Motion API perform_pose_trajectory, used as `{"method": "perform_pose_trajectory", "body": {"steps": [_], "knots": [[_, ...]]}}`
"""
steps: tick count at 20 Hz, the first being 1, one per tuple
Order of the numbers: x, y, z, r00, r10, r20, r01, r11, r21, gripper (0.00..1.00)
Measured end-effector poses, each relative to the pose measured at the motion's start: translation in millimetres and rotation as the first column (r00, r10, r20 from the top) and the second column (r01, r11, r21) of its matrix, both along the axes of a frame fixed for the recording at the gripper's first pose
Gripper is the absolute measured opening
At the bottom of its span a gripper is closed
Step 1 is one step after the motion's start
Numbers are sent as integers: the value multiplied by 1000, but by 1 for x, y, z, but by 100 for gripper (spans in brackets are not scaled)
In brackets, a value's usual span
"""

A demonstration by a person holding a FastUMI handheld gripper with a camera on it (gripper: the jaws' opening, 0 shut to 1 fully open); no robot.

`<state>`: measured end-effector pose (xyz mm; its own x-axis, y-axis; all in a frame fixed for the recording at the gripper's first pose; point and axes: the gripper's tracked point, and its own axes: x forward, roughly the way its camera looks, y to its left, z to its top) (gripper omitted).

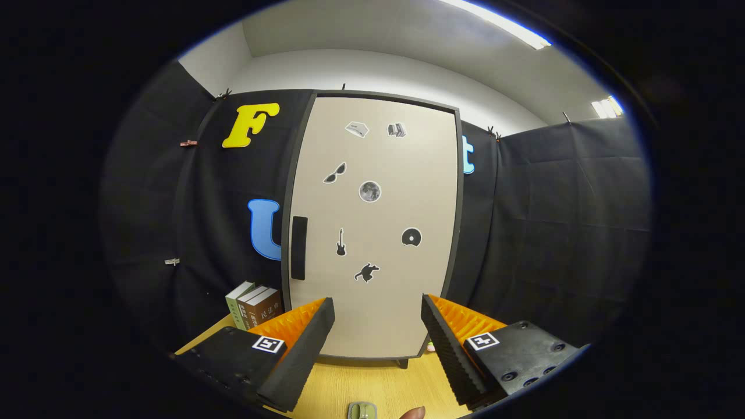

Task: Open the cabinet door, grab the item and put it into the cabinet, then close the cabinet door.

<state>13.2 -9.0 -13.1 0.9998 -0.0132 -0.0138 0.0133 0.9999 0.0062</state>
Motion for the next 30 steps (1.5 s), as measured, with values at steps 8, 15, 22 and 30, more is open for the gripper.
{"method": "perform_pose_trajectory", "body": {"steps": [8, 15, 22, 30], "knots": [[-1, -2, 1, 1000, -12, 5, 12, 1000, -3, 97], [-5, 3, 1, 1000, -7, 6, 7, 1000, -5, 97], [1, 17, 4, 1000, 19, 6, -19, 1000, 16, 97], [48, 50, 17, 998, 56, 43, -56, 998, 16, 97]]}}
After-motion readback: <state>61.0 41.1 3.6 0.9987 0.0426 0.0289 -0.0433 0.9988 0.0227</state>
